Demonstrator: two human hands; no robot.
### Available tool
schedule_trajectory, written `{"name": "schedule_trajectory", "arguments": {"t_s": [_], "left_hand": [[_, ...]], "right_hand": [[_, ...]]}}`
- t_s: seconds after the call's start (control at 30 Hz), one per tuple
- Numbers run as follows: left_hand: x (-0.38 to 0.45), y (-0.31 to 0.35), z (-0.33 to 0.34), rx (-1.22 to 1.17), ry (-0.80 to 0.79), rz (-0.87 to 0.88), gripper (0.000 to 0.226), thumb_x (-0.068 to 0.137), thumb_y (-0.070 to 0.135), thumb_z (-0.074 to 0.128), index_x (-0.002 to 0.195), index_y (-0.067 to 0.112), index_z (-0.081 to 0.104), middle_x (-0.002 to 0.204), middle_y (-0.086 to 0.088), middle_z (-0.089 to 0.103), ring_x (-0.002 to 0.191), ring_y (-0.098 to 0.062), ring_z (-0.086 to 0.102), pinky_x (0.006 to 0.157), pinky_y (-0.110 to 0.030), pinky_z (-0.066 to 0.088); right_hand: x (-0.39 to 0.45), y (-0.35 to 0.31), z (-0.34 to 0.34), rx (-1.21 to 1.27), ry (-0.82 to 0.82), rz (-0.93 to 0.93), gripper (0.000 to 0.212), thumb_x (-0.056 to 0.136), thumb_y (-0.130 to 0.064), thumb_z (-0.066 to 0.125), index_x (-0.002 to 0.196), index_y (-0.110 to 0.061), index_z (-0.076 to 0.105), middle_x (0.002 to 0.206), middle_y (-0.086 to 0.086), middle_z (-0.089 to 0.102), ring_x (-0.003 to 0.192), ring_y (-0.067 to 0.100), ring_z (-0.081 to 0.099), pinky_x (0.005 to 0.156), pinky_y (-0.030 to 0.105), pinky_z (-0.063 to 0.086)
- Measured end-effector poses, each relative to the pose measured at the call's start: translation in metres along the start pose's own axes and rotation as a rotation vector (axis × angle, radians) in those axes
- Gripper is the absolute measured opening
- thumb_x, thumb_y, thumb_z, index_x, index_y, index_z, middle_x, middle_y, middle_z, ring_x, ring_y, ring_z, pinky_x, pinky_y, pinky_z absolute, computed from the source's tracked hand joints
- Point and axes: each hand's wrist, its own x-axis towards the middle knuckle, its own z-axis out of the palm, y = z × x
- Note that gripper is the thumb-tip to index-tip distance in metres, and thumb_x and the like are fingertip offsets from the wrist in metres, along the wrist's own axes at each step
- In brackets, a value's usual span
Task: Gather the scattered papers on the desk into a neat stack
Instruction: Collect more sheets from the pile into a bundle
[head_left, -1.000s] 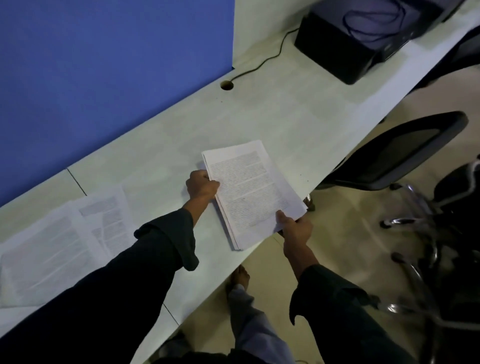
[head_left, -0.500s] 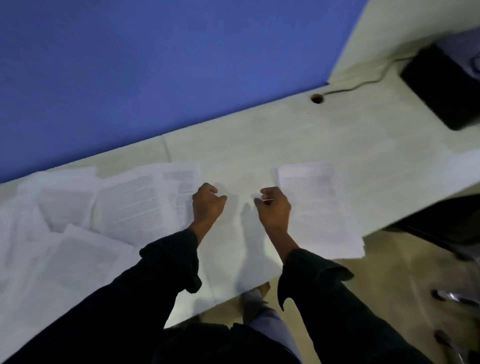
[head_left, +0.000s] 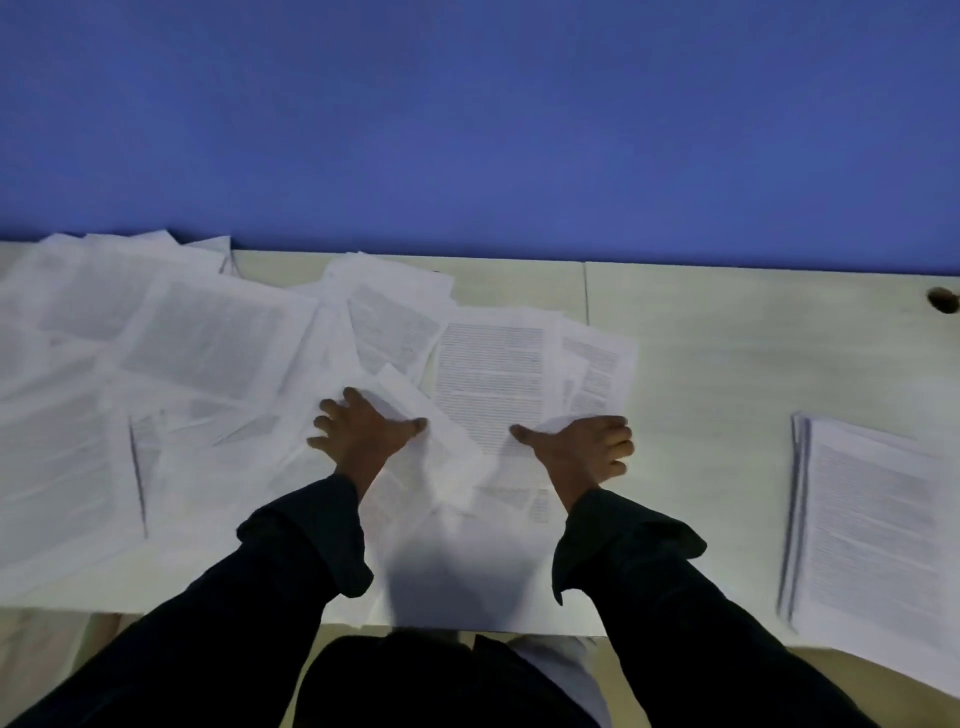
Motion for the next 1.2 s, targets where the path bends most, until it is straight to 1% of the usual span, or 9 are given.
{"name": "schedule_trajectory", "arguments": {"t_s": [0.17,0.33,0.53,0.67,0.8,0.87,1.03,1.1,1.2], "left_hand": [[0.029,-0.033,-0.027,0.088,-0.062,0.135,0.139,0.041,0.075,0.088,0.145,0.008,0.022,0.144,-0.02,0.031,0.134,-0.039,0.036,0.108,-0.053,0.04],[0.036,-0.041,-0.028,0.129,-0.06,0.211,0.132,0.045,0.073,0.088,0.142,0.007,0.026,0.139,-0.017,0.047,0.129,-0.036,0.051,0.106,-0.052,0.041],[0.026,-0.053,-0.03,0.095,0.008,0.06,0.128,0.052,0.075,0.083,0.146,0.004,0.033,0.155,-0.024,0.028,0.145,-0.045,0.027,0.114,-0.062,0.032],[0.022,-0.073,-0.029,-0.073,0.019,0.052,0.131,0.049,0.077,0.084,0.141,0.002,0.028,0.149,-0.025,0.033,0.133,-0.046,0.043,0.109,-0.057,0.039],[0.03,-0.087,-0.03,-0.212,-0.245,0.152,0.132,0.056,0.064,0.09,0.147,-0.002,0.021,0.149,-0.022,0.039,0.134,-0.038,0.046,0.107,-0.044,0.043],[0.034,-0.092,-0.031,-0.147,-0.371,0.248,0.119,0.059,0.06,0.091,0.147,0.001,0.036,0.146,-0.016,0.05,0.132,-0.033,0.051,0.108,-0.04,0.046],[0.026,-0.098,-0.033,-0.273,-0.65,0.482,0.06,0.078,0.026,0.087,0.131,0.011,0.065,0.124,0.003,0.065,0.123,-0.022,0.06,0.095,-0.026,0.047],[0.023,-0.101,-0.033,-0.516,-0.758,0.445,0.047,0.081,0.01,0.083,0.126,0.005,0.069,0.12,-0.003,0.071,0.114,-0.025,0.067,0.095,-0.032,0.055],[0.023,-0.094,-0.036,-0.927,-0.742,0.24,0.047,0.082,0.003,0.08,0.127,0.004,0.068,0.119,-0.013,0.074,0.108,-0.031,0.07,0.095,-0.047,0.057]], "right_hand": [[-0.013,-0.012,0.008,-0.023,0.015,0.054,0.14,0.035,-0.077,0.091,0.135,0.003,0.037,0.128,0.021,0.049,0.113,0.036,0.053,0.094,0.044,0.048],[-0.022,-0.006,-0.006,-0.053,-0.05,0.041,0.121,0.049,-0.065,0.095,0.137,-0.005,0.036,0.14,0.023,0.046,0.129,0.04,0.048,0.105,0.049,0.042],[-0.042,-0.001,0.0,0.124,-0.217,-0.052,0.11,0.06,-0.04,0.099,0.138,-0.007,0.03,0.141,0.019,0.05,0.13,0.042,0.053,0.103,0.05,0.047],[-0.058,-0.002,0.005,0.208,-0.287,-0.133,0.089,0.064,-0.026,0.097,0.129,-0.007,0.038,0.129,0.016,0.06,0.117,0.04,0.061,0.09,0.044,0.053],[-0.075,0.005,0.02,0.451,-0.421,-0.167,0.089,0.044,-0.028,0.093,0.122,-0.005,0.058,0.119,0.012,0.069,0.109,0.037,0.066,0.09,0.046,0.059],[-0.078,0.017,0.032,0.67,-0.476,-0.112,0.084,0.032,-0.02,0.087,0.111,0.001,0.068,0.11,0.021,0.074,0.097,0.039,0.072,0.085,0.055,0.062],[-0.094,0.037,0.027,0.913,-0.557,0.006,0.039,0.061,0.013,0.075,0.096,-0.003,0.071,0.102,0.02,0.074,0.086,0.037,0.07,0.081,0.051,0.062],[-0.092,0.046,0.024,0.955,-0.536,0.031,0.033,0.066,0.017,0.07,0.094,-0.001,0.07,0.099,0.02,0.073,0.082,0.035,0.068,0.076,0.044,0.061],[-0.084,0.066,0.016,1.028,-0.507,0.056,0.038,0.073,0.017,0.075,0.11,0.008,0.069,0.103,0.021,0.074,0.086,0.035,0.07,0.072,0.039,0.061]]}}
